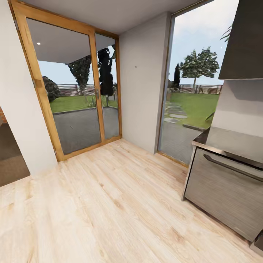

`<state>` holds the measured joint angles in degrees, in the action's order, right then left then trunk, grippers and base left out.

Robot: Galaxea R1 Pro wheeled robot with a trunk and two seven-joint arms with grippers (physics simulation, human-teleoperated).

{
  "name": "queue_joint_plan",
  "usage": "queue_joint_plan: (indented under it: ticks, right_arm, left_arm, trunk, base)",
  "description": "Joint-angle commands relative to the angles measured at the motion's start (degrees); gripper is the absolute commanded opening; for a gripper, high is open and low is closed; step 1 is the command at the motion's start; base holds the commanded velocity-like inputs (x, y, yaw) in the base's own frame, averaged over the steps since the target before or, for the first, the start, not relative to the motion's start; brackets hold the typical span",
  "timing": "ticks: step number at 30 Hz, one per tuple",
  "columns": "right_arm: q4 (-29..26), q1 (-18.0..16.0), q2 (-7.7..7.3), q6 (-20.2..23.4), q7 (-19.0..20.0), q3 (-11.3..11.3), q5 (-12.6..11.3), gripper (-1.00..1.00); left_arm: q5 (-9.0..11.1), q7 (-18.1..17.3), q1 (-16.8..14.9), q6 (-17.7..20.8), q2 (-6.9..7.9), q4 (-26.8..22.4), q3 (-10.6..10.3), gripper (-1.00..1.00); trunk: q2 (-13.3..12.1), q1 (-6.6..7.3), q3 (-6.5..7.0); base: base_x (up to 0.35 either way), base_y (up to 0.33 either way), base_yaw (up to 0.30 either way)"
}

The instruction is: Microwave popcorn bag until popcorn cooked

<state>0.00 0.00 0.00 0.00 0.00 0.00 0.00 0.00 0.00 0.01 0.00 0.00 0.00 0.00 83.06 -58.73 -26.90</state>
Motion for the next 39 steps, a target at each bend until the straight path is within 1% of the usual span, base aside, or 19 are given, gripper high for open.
queue_joint_plan:
  ticks: [1,2,5,9,11,15,19,23,26,39]
  right_arm:
    - [0.0,0.0,0.00,0.0,0.0,0.0,0.0,1.00]
    - [0.0,-0.2,-0.11,0.2,-0.2,0.3,0.1,1.00]
    - [0.0,-0.2,-0.11,0.2,-0.2,0.3,0.1,1.00]
    - [-1.2,-1.2,-0.35,0.6,-0.3,0.3,-0.1,1.00]
    - [-1.9,-1.2,-0.82,0.5,-0.1,0.4,0.0,1.00]
    - [-3.2,-1.3,-1.55,0.3,0.2,0.4,0.0,1.00]
    - [-4.4,-1.3,-2.71,0.3,0.2,0.0,-0.5,1.00]
    - [-4.5,-1.3,-3.96,0.3,0.2,-0.2,-0.6,1.00]
    - [-4.6,-1.4,-4.39,0.2,0.2,-0.3,-0.6,1.00]
    - [-4.9,-1.5,-4.31,0.1,0.2,-0.5,-0.6,1.00]
  left_arm:
    - [0.0,0.0,0.0,0.0,0.00,0.0,0.0,1.00]
    - [0.3,-0.3,0.3,0.1,0.18,-0.1,0.2,1.00]
    - [0.2,-0.6,0.5,0.1,0.18,-0.1,0.2,1.00]
    - [0.1,-0.6,0.4,0.1,-0.96,-0.3,0.5,1.00]
    - [0.1,-0.6,0.4,0.1,-1.56,-0.3,0.5,1.00]
    - [0.1,-0.5,0.4,0.1,-1.61,-0.3,0.5,1.00]
    - [-0.1,-0.5,0.3,0.0,-1.46,-0.6,0.4,1.00]
    - [-0.1,-0.5,0.0,0.0,-1.48,-0.7,0.3,1.00]
    - [-0.1,-0.5,0.0,-0.1,-1.49,-0.9,0.3,1.00]
    - [-0.1,-0.5,0.0,-0.1,-1.49,-1.0,0.3,1.00]
  trunk:
    - [0.0,0.00,-0.03]
    - [0.0,0.00,-0.03]
    - [0.0,0.00,-0.03]
    - [0.0,0.00,-0.03]
    - [0.0,0.00,-0.03]
    - [0.0,0.00,-0.03]
    - [0.0,0.00,-0.03]
    - [0.0,0.00,-0.03]
    - [0.0,0.00,-0.03]
    - [0.0,0.00,-0.03]
  base:
    - [0.000,0.000,0.000]
    - [0.000,0.000,0.000]
    - [0.000,0.000,0.000]
    - [0.000,0.000,0.000]
    - [0.000,0.000,-0.034]
    - [0.000,0.000,-0.250]
    - [0.000,0.000,-0.295]
    - [0.000,0.000,-0.300]
    - [0.000,0.000,-0.300]
    - [0.000,0.000,-0.300]
